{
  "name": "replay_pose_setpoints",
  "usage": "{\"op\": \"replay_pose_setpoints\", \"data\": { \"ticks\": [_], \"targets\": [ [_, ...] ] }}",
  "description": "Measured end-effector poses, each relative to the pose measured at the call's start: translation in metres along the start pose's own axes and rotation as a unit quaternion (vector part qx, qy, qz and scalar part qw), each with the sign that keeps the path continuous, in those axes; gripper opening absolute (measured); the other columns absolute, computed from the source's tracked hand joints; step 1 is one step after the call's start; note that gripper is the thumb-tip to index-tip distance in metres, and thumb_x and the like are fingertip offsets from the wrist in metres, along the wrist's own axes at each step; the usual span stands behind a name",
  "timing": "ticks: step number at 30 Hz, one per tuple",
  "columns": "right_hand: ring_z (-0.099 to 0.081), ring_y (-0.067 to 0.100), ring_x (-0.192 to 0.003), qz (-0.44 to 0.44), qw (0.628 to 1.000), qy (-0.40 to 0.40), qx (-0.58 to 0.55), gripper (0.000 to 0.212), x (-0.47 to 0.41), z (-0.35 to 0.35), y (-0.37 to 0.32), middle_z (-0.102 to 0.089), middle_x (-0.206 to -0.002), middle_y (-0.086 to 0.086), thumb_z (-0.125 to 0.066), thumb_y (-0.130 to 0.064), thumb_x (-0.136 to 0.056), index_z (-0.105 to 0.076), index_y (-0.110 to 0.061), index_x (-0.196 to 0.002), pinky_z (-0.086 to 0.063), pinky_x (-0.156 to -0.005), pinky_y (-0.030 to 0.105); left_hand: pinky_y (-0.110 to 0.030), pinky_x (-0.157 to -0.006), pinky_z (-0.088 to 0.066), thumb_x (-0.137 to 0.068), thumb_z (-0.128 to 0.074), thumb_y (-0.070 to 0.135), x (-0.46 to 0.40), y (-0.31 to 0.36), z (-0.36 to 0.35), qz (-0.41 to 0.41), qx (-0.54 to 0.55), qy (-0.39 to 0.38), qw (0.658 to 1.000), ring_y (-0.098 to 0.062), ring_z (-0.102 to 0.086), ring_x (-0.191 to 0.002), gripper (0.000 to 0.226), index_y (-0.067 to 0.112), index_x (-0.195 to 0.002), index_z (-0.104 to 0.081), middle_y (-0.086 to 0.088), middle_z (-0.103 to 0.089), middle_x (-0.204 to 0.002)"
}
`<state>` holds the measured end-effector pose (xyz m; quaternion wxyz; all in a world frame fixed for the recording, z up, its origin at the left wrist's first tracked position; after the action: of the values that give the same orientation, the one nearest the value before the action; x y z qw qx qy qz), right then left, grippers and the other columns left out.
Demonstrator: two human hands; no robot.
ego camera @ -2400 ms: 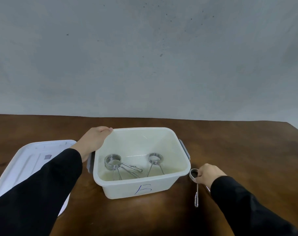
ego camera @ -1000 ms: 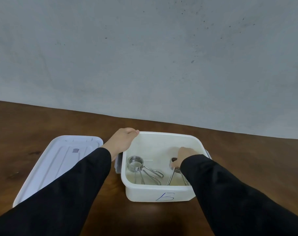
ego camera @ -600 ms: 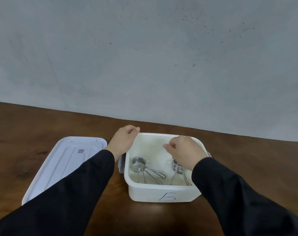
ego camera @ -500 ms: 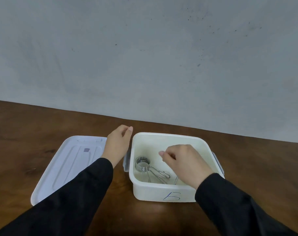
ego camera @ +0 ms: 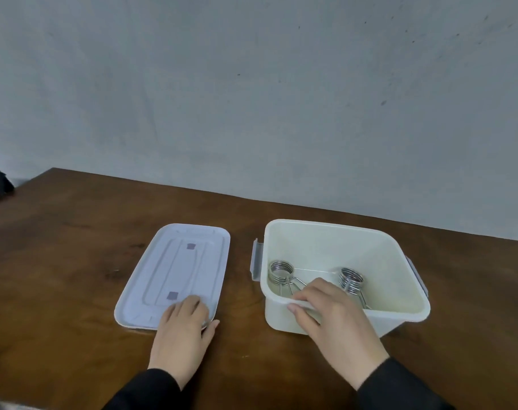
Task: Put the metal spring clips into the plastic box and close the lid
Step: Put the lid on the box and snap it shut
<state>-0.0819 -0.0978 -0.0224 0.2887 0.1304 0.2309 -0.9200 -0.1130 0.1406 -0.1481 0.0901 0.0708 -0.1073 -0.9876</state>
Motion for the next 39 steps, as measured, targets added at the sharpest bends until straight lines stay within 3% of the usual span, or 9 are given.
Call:
{"op": "replay_pose_setpoints", "data": {
  "ticks": [5,9,12,14,17,23,27,30,39],
  "targets": [
    [-0.058,0.003,-0.086,-0.015,1.0,-0.019,-0.015,0.034,0.001,0.002,-0.002,-0.06,-0.093,-0.017,-0.047,-0.05,-0.091,-0.071,-0.026,-0.096,-0.048,-0.076,0.016,-0.035,-0.114,-0.033,-0.1,-0.052,0.035,-0.003,0.011,0.04,0.028,0.029,0.06,0.997,-0.018,-0.056,-0.131,0.027,0.025,-0.115,-0.072,0.001,-0.062,-0.14],
    [-0.054,-0.001,-0.111,-0.05,0.995,0.009,-0.082,0.034,-0.001,0.023,0.003,-0.055,-0.116,-0.021,-0.05,-0.05,-0.091,-0.065,-0.033,-0.116,-0.043,-0.095,0.014,-0.037,-0.084,-0.059,-0.098,-0.049,0.029,-0.002,0.019,0.135,0.064,0.216,0.222,0.949,-0.02,-0.069,-0.09,0.036,0.014,-0.126,-0.066,-0.003,-0.075,-0.102],
    [-0.049,0.002,-0.123,-0.122,0.971,0.11,-0.174,0.04,-0.009,0.068,0.03,-0.049,-0.131,-0.021,-0.053,-0.045,-0.091,-0.054,-0.036,-0.13,-0.042,-0.102,0.024,-0.009,-0.053,-0.043,-0.098,-0.036,0.042,-0.003,0.044,0.209,-0.009,0.334,0.301,0.893,0.0,-0.057,-0.06,0.032,0.019,-0.101,-0.058,0.016,-0.058,-0.076],
    [-0.04,0.002,-0.134,-0.171,0.95,0.159,-0.209,0.054,-0.014,0.1,0.056,-0.039,-0.146,-0.017,-0.054,-0.041,-0.094,-0.037,-0.036,-0.145,-0.036,-0.108,0.027,-0.009,-0.051,-0.038,-0.104,-0.038,0.031,-0.007,0.067,0.253,-0.06,0.357,0.341,0.868,0.005,-0.051,-0.059,0.022,0.02,-0.089,-0.049,0.009,-0.05,-0.067],
    [-0.031,0.0,-0.142,-0.212,0.922,0.173,-0.273,0.069,-0.018,0.137,0.086,-0.03,-0.156,-0.017,-0.052,-0.042,-0.096,-0.016,-0.038,-0.154,-0.03,-0.113,0.032,-0.015,-0.049,-0.034,-0.106,-0.038,0.025,-0.028,0.099,0.284,-0.075,0.442,0.308,0.839,-0.002,-0.041,-0.059,0.031,0.012,-0.081,-0.049,0.004,-0.044,-0.068],
    [-0.069,0.01,-0.1,-0.287,0.877,0.188,-0.337,0.024,0.011,0.154,0.125,-0.072,-0.106,-0.016,-0.057,-0.035,-0.097,-0.059,-0.041,-0.12,-0.058,-0.083,0.039,-0.035,-0.068,-0.04,-0.096,-0.053,0.051,-0.096,0.134,0.213,0.036,0.659,0.073,0.748,-0.021,-0.05,-0.073,0.042,0.011,-0.081,-0.057,-0.007,-0.054,-0.079],
    [-0.067,0.009,-0.099,-0.355,0.851,0.177,-0.343,0.027,0.026,0.132,0.16,-0.072,-0.103,-0.019,-0.06,-0.027,-0.096,-0.064,-0.037,-0.121,-0.058,-0.082,0.038,-0.036,-0.076,-0.058,-0.095,-0.062,0.027,-0.1,0.141,0.137,0.07,0.529,-0.042,0.845,-0.017,-0.071,-0.087,0.017,0.018,-0.105,-0.073,0.007,-0.076,-0.092],
    [-0.069,0.01,-0.093,-0.372,0.867,0.13,-0.306,0.024,0.021,0.118,0.178,-0.075,-0.097,-0.016,-0.061,-0.02,-0.094,-0.072,-0.03,-0.114,-0.058,-0.077,0.033,-0.027,-0.071,-0.052,-0.095,-0.063,0.022,-0.097,0.14,0.111,0.076,0.451,-0.032,0.889,-0.007,-0.064,-0.091,0.03,0.023,-0.125,-0.066,0.015,-0.069,-0.098],
    [-0.061,0.014,-0.096,-0.374,0.905,-0.006,-0.206,0.027,0.001,0.073,0.218,-0.056,-0.115,-0.007,-0.062,-0.042,-0.09,-0.07,-0.027,-0.111,-0.05,-0.07,0.023,-0.026,-0.067,-0.05,-0.094,-0.058,0.032,-0.086,0.127,0.094,0.105,0.307,-0.001,0.946,-0.019,-0.064,-0.093,0.016,0.026,-0.104,-0.068,0.001,-0.066,-0.11]
  ]
}}
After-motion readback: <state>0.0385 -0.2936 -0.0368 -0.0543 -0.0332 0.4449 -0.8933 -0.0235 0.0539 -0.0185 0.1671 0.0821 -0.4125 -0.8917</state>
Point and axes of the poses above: each hand's wrist, its own x-axis away from the middle knuckle, its own z-axis out of the back of the hand, y = z × x, the point moved 9 cm from there along -x, towards the middle knuckle
